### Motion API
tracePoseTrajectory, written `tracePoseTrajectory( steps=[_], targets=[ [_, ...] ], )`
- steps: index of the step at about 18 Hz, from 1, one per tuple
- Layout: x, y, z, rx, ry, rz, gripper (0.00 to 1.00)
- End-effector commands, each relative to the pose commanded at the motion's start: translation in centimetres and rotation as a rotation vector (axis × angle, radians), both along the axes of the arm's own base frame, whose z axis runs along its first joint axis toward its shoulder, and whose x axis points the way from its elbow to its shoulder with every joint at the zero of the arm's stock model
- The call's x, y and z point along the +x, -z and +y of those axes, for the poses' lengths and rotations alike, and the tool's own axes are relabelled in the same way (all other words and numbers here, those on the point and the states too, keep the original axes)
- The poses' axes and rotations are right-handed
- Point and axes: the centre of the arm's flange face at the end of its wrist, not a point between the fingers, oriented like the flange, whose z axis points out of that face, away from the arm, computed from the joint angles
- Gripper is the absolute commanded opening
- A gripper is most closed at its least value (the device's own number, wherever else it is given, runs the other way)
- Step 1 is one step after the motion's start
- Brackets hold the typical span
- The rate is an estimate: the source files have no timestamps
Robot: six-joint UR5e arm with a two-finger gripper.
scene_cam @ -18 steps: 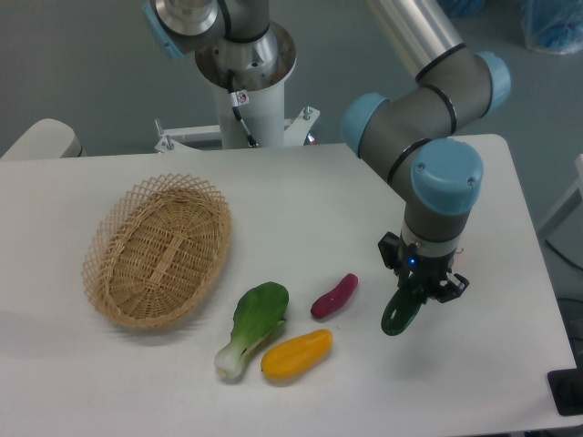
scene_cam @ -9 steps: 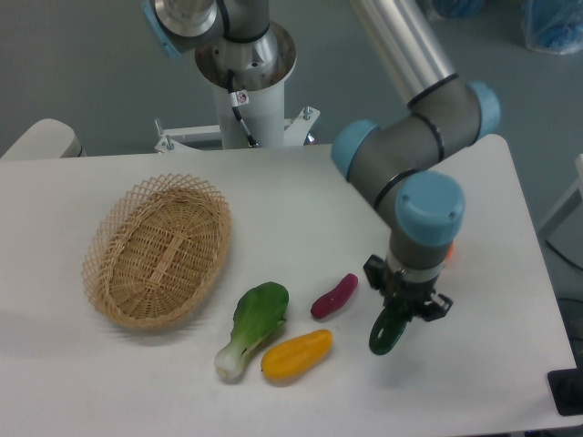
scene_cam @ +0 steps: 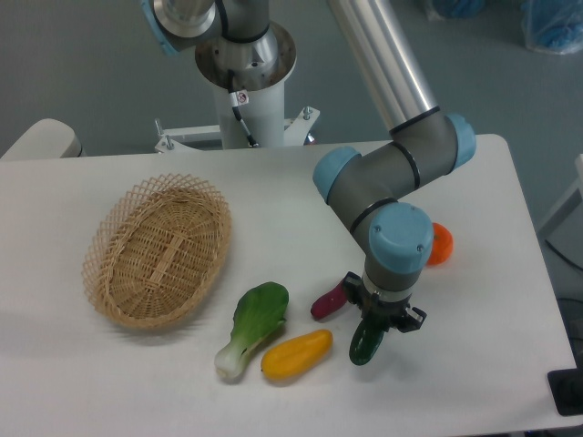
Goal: Place the cucumber on the table
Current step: 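Set the cucumber down on the table beside the purple eggplant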
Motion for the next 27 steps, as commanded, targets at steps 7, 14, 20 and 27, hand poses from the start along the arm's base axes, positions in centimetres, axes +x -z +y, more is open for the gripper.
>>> tracePoseTrajectory(
  steps=[7,14,20,27],
  targets=[
    [-1.7,-0.1,0.8,0.008,0.006,0.020,0.21],
    [-2.2,0.3,0.9,-0.010,0.005,0.037,0.71],
    [-2.2,0.0,0.9,-0.018,-0.001,0.046,1.00],
    [-2.8,-2.7,0.0,0.014,-0.005,0.060,1.00]
  ],
)
